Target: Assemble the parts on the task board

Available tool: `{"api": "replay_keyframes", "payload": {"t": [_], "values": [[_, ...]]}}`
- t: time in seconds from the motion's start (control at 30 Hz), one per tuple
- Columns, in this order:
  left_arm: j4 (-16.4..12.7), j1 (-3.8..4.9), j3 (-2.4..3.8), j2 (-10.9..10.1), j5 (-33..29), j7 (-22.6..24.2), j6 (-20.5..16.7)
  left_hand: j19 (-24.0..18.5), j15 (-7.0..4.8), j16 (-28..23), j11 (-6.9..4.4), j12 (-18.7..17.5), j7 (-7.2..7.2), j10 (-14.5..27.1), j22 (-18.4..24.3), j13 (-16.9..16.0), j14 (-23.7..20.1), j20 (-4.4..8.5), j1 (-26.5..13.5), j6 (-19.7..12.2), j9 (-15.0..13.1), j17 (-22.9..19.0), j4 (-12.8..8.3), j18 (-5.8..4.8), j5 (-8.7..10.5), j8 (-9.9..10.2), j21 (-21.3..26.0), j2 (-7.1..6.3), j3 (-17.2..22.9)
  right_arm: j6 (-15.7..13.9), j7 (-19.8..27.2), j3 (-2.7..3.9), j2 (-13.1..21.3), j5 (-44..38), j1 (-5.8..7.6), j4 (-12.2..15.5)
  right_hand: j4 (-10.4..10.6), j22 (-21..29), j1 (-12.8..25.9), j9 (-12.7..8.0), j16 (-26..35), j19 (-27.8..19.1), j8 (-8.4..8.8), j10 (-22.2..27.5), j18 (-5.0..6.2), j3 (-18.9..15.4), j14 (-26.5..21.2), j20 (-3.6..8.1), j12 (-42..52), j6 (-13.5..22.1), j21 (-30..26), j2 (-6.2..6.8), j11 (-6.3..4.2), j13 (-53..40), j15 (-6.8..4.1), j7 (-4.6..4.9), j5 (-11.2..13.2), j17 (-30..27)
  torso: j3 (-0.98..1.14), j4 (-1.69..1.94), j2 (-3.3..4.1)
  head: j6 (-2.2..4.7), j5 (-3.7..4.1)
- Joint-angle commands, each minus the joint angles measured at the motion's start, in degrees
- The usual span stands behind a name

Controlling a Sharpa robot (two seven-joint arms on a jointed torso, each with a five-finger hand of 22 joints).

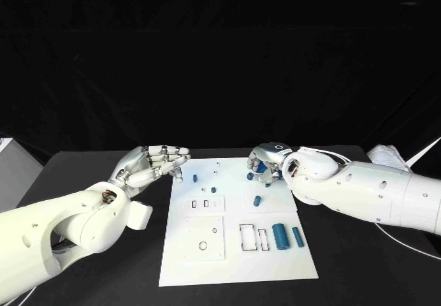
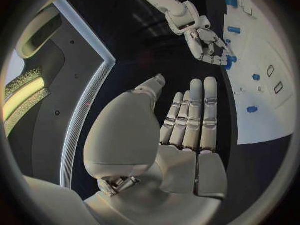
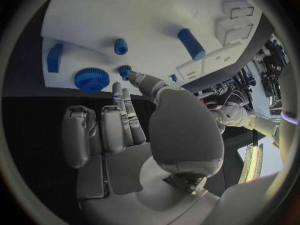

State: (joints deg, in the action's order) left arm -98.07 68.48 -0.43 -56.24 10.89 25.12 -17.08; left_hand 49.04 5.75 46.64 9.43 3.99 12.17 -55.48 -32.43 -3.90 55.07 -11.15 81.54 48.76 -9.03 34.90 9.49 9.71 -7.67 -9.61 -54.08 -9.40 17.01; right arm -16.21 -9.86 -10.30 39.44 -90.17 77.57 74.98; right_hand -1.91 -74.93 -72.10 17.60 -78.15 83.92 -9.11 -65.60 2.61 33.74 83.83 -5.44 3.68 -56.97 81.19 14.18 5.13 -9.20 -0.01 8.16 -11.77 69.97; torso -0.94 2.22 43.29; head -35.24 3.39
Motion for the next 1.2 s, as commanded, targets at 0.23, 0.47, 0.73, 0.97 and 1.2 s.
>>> {"api": "replay_keyframes", "payload": {"t": [0.23,0.47,0.73,0.97,1.2], "values": [[-0.29,0.42,0.06,-0.19,0.14,0.02,0.91,-0.6,-0.14,0.46,0.12,-0.28,0.13,0.57,-0.2,0.07,-0.37,0.05,-0.49,-0.51,-0.09,-0.12,-0.3,0.75,0.19,0.29,-0.43,0.12,0.04,1.2,-0.49,0.0,-0.61,-1.73,-0.15,-0.16,0.26,-1.32,-0.16,0.17,-0.27,1.43,-0.35,0.31,0.17,0.07,2.77,-0.17,0.43,-0.59,-0.34,-0.24,-0.15,-0.15,0.02,0.11,-0.06,-0.02,-0.02,0.15,0.59,0.01,-0.04],[-0.29,0.58,0.07,-0.29,0.13,-0.14,0.92,-0.65,-0.12,0.5,0.14,-0.28,0.2,0.65,-0.26,0.07,-0.39,0.03,-0.51,-0.56,-0.09,-0.15,-0.3,0.75,0.18,0.32,-0.52,0.14,0.04,1.38,-0.45,0.01,-0.78,-1.76,-0.16,-0.16,0.48,-1.45,-0.11,0.49,-0.39,1.44,-0.63,-0.05,0.16,0.16,2.74,-0.2,0.69,-0.96,-0.27,-0.56,-0.18,-0.35,0.03,0.13,0.01,0.02,-0.07,0.11,0.76,0.07,0.0],[-0.33,0.74,0.08,-0.37,0.13,-0.27,1.05,-0.65,-0.12,0.5,0.14,-0.28,0.2,0.65,-0.26,0.07,-0.39,0.03,-0.51,-0.56,-0.09,-0.15,-0.3,0.75,0.18,0.32,-0.52,0.14,0.04,2.11,-0.62,0.01,-0.97,-1.85,-0.16,-0.54,0.69,-1.55,-0.2,1.01,-0.52,1.43,-1.18,-0.39,0.15,0.36,2.7,-0.18,0.89,-1.76,-0.22,-1.01,-0.26,-0.57,-0.03,0.04,0.05,0.02,-0.05,0.13,0.94,0.1,0.02],[-0.43,0.82,0.08,-0.5,0.11,-0.38,1.29,-0.7,-0.1,0.54,0.17,-0.27,0.25,0.72,-0.32,0.07,-0.4,0.02,-0.52,-0.6,-0.1,-0.17,-0.29,0.75,0.18,0.35,-0.63,0.19,0.05,2.24,-0.83,0.01,-1.01,-2.16,-0.15,-0.65,0.76,-1.46,-0.1,1.1,-0.52,1.39,-1.23,-0.3,0.18,0.32,2.68,-0.18,0.84,-1.8,-0.29,-0.99,-0.23,-0.58,-0.02,0.07,0.16,-0.03,-0.05,0.12,1.09,0.22,0.07],[-0.51,0.88,0.08,-0.53,0.1,-0.52,1.56,-0.7,-0.1,0.54,0.17,-0.27,0.25,0.72,-0.32,0.07,-0.4,0.02,-0.52,-0.6,-0.1,-0.17,-0.29,0.75,0.18,0.35,-0.63,0.19,0.05,2.4,-0.79,0.02,-1.32,-2.21,-0.12,-0.52,1.08,-1.44,0.21,1.37,-0.51,1.34,-1.37,-0.38,0.19,0.19,2.62,-0.2,0.89,-1.92,-0.32,-1.05,-0.25,-0.69,-0.01,0.02,0.73,-0.18,-0.02,0.11,1.22,0.19,0.05]]}}
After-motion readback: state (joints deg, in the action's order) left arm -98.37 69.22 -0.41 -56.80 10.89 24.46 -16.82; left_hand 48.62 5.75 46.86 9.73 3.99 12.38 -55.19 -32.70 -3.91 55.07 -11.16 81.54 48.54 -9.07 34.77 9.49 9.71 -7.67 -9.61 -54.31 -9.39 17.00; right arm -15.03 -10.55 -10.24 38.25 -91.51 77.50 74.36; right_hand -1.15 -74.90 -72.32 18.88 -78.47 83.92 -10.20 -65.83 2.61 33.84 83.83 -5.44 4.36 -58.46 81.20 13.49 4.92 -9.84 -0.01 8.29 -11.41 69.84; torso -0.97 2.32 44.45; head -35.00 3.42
